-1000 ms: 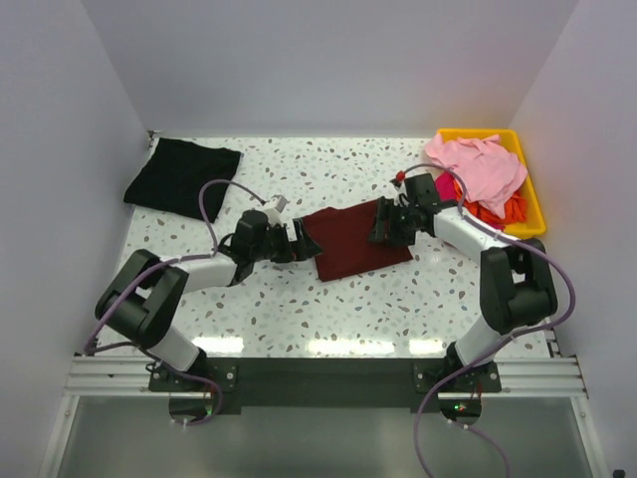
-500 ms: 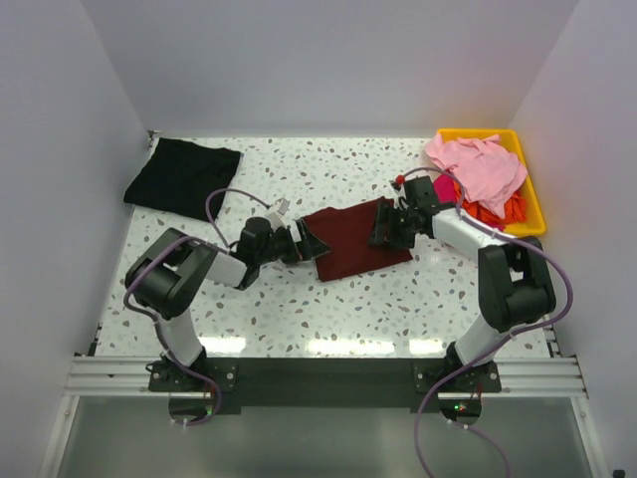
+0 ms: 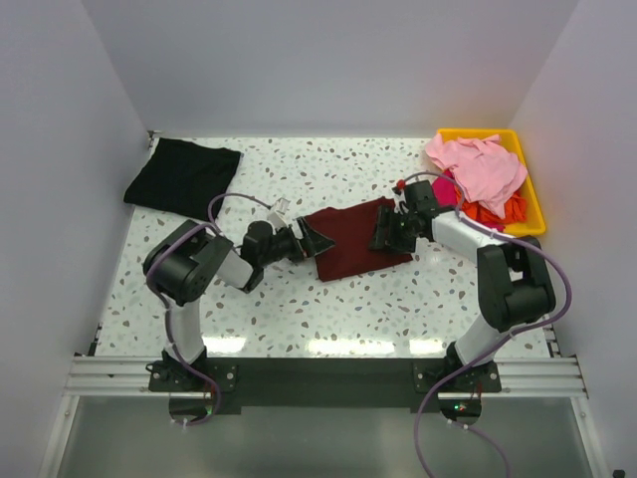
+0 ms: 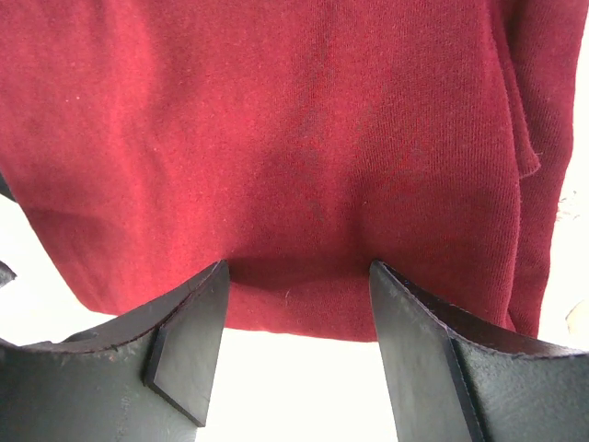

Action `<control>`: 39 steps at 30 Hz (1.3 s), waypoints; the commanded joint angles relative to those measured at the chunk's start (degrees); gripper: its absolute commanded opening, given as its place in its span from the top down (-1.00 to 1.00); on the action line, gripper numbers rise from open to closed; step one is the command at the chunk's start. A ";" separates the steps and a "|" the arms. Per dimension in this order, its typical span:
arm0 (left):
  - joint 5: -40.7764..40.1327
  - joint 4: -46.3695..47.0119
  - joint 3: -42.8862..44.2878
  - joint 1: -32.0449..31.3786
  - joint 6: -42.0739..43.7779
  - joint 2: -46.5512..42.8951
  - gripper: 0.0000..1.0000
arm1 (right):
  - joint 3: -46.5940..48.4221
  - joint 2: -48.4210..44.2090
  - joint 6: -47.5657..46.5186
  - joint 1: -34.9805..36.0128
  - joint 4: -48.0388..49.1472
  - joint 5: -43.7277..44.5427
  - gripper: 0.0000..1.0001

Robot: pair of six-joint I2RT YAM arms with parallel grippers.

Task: Fold and stack the t-shirts
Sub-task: Neatly place the folded tshirt to the corner

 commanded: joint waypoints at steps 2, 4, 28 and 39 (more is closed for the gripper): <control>-1.70 -2.61 0.74 -2.60 -1.31 4.66 -1.00 | -1.07 1.04 0.94 0.05 2.36 -1.02 -0.31; -1.97 -2.61 1.70 -3.74 -1.84 5.62 -1.00 | -1.25 1.57 0.95 0.13 2.54 -1.11 -0.30; -11.81 -17.11 14.36 -9.55 -1.76 12.13 0.06 | -3.44 4.74 0.95 0.05 6.05 -4.97 -0.29; -13.66 -34.23 20.51 -4.28 12.81 6.08 1.00 | -2.74 -1.41 -1.25 0.05 1.31 -4.89 -0.35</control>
